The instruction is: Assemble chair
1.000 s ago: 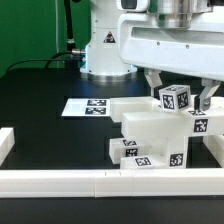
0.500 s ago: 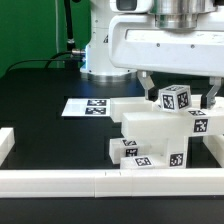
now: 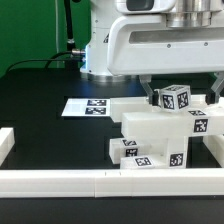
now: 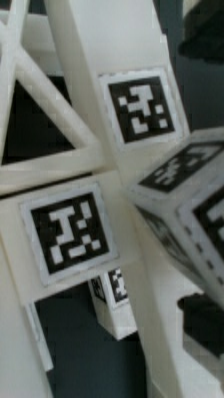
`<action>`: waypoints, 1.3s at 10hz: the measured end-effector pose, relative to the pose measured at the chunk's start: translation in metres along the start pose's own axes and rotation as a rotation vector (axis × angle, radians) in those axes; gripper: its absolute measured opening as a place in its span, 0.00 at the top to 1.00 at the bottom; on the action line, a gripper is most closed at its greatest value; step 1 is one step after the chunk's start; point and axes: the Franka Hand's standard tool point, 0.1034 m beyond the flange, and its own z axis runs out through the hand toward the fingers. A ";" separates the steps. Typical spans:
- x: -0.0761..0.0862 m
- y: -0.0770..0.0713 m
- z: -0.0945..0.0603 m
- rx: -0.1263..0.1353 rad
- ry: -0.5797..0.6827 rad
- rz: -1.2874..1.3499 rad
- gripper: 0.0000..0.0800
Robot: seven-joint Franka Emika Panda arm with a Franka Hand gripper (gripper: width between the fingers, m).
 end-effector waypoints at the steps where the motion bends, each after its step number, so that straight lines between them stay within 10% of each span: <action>1: 0.000 0.001 -0.001 -0.009 0.001 -0.101 0.19; 12: 0.002 0.011 -0.007 -0.021 0.003 -0.400 0.19; 13: 0.001 0.009 -0.005 -0.021 0.000 -0.402 0.30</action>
Offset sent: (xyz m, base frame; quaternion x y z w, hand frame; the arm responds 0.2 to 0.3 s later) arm -0.0063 -0.0005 0.0027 0.0047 -0.0014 -0.1990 0.9800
